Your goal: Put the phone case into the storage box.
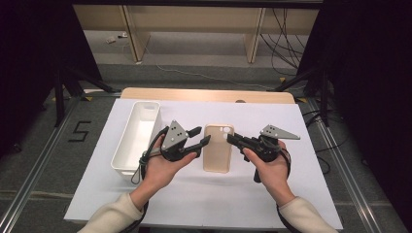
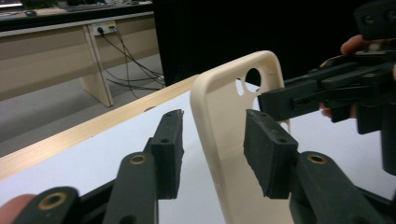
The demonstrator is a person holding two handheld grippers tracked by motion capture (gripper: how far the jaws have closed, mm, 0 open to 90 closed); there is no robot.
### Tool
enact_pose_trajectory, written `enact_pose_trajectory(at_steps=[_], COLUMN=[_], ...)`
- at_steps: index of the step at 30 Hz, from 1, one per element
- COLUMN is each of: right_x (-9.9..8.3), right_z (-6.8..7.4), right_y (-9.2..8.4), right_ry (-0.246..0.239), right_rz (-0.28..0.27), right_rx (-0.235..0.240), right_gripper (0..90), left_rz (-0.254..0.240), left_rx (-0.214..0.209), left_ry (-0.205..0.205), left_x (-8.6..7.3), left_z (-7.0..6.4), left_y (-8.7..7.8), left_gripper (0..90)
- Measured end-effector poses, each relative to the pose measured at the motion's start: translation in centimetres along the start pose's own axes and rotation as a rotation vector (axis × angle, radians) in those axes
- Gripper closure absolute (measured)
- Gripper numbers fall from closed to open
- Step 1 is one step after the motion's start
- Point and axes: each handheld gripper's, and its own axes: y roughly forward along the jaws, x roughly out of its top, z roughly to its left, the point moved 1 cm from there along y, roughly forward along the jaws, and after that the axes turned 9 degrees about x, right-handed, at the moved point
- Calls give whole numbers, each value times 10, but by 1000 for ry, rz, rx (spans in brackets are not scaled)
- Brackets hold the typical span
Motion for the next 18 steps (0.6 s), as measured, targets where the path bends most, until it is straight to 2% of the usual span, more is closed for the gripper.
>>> enact_pose_trajectory(at_steps=[3, 5, 8, 9, 11, 15, 17, 18], right_x=[0, 0, -1, -1, -1, -1, -1, -1], right_z=[1, 0, 1, 2, 2, 3, 4, 5], right_y=[0, 1, 1, 3, 3, 2, 3, 3], right_ry=[6, -12, -13, -4, -19, -31, -18, -20], right_rz=[4, -4, -1, -13, -21, -4, 4, -9], right_rx=[0, -7, -4, -1, -1, -11, -16, -11], right_gripper=[823, 823, 823, 822, 823, 822, 822, 822], left_rz=[6, 5, -3, -4, -7, -6, -3, -5], left_rx=[16, 18, 31, 36, 40, 52, 58, 61], left_ry=[-14, -15, -17, -17, -16, -20, -21, -19], left_x=[0, 0, 1, 2, 3, 3, 3, 3], left_z=[0, 0, 0, 0, 0, -2, -3, -3], left_y=[3, 5, 7, 7, 8, 9, 9, 9], left_gripper=[613, 633, 660, 675, 696, 741, 756, 763])
